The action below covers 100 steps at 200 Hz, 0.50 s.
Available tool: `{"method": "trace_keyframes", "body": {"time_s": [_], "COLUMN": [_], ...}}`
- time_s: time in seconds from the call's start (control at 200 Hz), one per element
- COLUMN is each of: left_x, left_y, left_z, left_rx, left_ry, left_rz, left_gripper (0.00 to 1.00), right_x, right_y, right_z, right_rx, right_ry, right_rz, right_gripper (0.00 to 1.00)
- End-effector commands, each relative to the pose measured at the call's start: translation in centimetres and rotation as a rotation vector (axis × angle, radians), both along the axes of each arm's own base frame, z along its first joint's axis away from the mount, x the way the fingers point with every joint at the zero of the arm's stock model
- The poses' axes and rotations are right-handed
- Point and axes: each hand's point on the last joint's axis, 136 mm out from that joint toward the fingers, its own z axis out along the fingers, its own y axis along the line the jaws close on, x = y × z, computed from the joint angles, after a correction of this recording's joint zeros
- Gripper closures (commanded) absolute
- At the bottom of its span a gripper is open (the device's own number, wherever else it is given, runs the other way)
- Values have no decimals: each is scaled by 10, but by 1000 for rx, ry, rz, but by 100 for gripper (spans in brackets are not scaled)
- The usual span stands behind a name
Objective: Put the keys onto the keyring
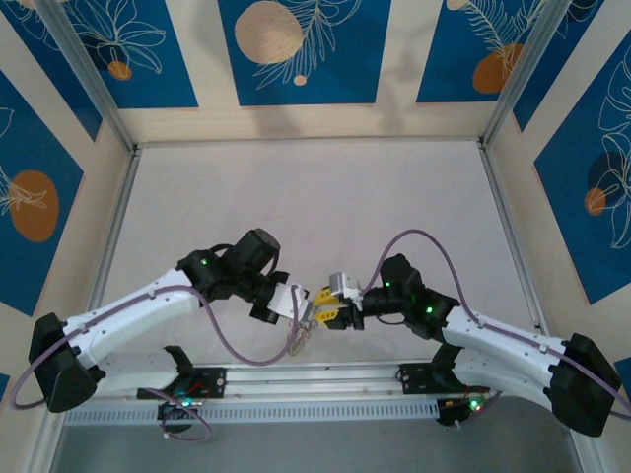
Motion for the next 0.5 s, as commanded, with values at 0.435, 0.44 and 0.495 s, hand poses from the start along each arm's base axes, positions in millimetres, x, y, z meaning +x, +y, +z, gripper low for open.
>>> {"method": "trace_keyframes", "body": {"time_s": [0.435,0.44,0.495], "left_x": [17,17,17], "left_y": [-14,-14,-14], "left_z": [16,17,17], "left_rx": [-51,-51,-51], "left_ry": [27,28,37], "left_rz": [78,78,84], "left_gripper": [100,100,100], "right_x": [17,17,18], "right_y": [19,19,21], "right_z": [-2,-2,-1], "right_rx": [-20,-19,-12], "right_ry": [-105,-105,-119], "right_rz": [-47,-47,-57], "right_gripper": [84,84,89]}}
